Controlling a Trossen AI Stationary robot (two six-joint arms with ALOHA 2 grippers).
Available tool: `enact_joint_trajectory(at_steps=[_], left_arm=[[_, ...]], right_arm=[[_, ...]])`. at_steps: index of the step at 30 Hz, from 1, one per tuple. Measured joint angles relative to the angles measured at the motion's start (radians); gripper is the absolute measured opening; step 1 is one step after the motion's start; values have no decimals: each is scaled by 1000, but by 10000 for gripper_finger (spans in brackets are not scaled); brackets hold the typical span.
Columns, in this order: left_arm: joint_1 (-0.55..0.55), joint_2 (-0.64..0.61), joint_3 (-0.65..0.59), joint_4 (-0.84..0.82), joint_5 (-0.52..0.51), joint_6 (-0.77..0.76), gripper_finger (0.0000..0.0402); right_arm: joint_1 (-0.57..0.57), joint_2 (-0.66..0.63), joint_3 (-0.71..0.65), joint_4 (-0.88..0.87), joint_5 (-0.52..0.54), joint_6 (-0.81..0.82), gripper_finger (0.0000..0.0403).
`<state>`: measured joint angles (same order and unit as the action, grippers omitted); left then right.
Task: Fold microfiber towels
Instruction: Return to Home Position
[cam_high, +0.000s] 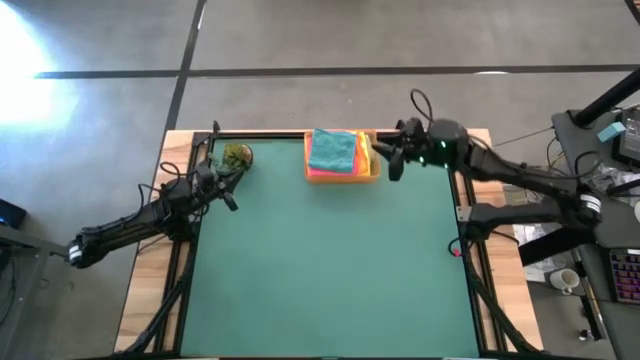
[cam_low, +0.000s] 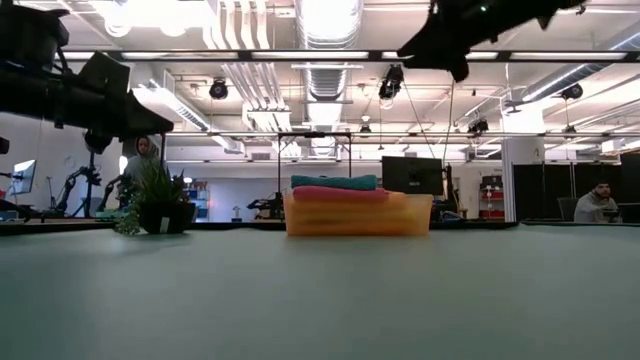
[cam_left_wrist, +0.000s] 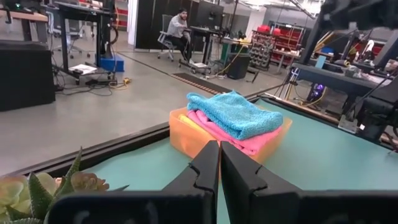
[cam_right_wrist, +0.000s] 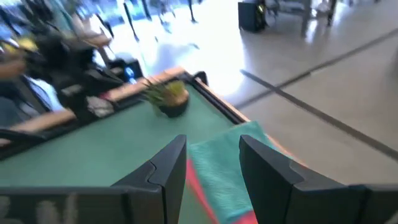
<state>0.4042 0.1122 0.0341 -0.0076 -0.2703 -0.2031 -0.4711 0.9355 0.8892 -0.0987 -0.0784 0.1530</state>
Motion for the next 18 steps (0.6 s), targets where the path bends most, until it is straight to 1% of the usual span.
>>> enact_joint_trajectory(at_steps=[4,8,14,18], left_arm=[[0,12,0,0,0,0,0],[0,24,0,0,0,0,0],[0,42,0,0,0,0,0],[0,52,0,0,0,0,0]], right_arm=[[40,-84,-182,174,0,90,139],[75,-164,-324,309,0,176,139],[113,-281,-474,437,1,242,139],[137,-360,-547,479,4,269,139]])
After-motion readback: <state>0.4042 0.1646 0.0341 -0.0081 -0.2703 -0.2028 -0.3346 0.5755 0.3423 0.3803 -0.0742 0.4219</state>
